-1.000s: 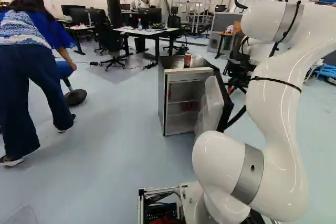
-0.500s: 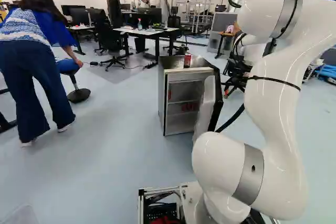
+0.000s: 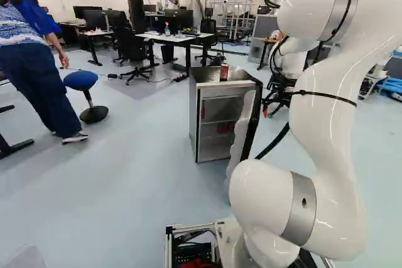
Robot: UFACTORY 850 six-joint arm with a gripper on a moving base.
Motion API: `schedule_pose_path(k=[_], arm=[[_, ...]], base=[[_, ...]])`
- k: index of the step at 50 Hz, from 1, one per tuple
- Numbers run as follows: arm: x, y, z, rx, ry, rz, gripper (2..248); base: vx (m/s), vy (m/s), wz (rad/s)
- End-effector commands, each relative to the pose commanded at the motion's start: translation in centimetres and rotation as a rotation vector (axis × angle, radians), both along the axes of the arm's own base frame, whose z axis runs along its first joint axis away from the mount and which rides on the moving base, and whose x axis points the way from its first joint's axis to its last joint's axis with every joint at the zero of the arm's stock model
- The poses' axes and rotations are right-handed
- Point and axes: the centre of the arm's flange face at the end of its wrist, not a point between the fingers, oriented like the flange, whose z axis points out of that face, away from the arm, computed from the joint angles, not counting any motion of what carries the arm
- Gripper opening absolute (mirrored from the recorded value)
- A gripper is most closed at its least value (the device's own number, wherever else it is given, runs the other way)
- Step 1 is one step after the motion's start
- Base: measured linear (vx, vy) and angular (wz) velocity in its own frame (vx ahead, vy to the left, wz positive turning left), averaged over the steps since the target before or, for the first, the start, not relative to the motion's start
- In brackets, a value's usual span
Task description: Grab a drink from the fridge
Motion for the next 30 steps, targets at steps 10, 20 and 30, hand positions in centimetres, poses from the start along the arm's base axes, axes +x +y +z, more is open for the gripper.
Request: schedule_pose_path(k=[10,20,30], arm=[[0.3,1.5,-0.1,-0.021,-0.003,0.048,247],[0.7,2.6,-0.2,-0.049,-0.024,0.09,247],[1.2,3.6,-0.3,-0.075,-0.051,0.128,247]], base=[[0.0,0.0,0.0],[0.0,0.0,0.0],[0.0,0.0,0.0]])
